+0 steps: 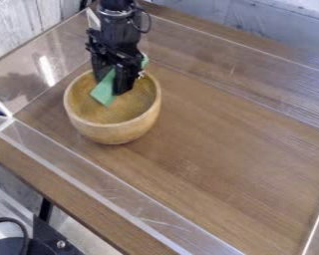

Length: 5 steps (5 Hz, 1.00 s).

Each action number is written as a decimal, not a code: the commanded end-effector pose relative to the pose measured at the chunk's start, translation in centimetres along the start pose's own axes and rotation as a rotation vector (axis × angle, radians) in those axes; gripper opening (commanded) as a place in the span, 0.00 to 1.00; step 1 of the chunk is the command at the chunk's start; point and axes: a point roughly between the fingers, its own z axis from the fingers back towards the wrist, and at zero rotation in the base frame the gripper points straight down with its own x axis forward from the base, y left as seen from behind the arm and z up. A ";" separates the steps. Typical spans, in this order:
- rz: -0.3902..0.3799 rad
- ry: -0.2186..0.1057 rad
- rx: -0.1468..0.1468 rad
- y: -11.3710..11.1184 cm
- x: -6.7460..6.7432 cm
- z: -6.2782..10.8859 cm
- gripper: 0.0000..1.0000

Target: Put the green block in the brown bowl

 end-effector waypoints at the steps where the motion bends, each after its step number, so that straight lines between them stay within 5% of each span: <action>1: 0.012 -0.030 0.015 0.6 0.3 0.9 0.00; 5: 0.012 -0.028 0.010 0.5 0.4 0.8 0.00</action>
